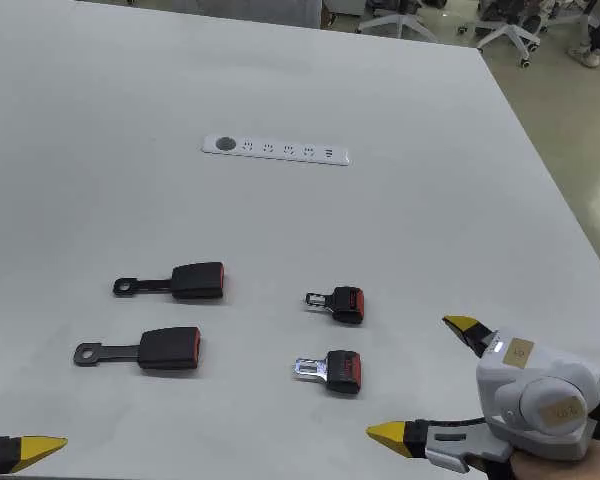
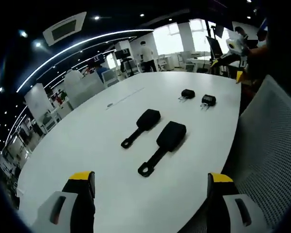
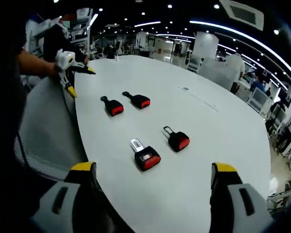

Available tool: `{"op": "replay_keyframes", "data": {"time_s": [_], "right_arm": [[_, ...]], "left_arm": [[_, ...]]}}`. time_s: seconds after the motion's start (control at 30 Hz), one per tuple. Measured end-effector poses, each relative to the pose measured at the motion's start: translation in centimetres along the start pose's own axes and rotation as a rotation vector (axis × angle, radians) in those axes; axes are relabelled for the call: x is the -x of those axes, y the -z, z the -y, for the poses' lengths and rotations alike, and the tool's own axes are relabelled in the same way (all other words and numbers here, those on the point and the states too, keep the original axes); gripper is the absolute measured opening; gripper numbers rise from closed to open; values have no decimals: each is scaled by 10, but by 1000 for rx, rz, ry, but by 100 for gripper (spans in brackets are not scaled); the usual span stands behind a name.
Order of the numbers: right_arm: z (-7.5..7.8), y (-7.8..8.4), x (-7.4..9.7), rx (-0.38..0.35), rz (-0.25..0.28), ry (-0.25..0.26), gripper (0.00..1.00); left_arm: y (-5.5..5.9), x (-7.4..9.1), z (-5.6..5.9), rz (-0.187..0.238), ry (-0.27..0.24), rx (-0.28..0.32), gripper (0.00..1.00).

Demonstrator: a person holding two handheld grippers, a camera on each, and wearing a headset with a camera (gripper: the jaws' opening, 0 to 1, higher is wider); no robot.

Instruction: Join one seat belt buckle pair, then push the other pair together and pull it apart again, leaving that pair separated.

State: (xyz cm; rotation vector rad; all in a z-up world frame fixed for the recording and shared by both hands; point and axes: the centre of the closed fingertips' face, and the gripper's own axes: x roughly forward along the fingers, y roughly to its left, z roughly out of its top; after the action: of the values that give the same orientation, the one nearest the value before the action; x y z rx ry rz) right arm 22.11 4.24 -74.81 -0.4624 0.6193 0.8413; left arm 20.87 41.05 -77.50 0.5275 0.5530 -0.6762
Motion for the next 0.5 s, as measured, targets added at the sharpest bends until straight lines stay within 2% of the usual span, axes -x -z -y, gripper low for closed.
{"op": "replay_keyframes", "data": {"time_s": [0.37, 0.5], "right_arm": [[4, 2, 3, -12, 3, 10, 100], [3, 1, 1, -11, 1, 12, 100]], "left_arm": [[0, -1, 4, -15, 11, -22, 97], [0, -1, 2, -9, 7, -14, 98]]}}
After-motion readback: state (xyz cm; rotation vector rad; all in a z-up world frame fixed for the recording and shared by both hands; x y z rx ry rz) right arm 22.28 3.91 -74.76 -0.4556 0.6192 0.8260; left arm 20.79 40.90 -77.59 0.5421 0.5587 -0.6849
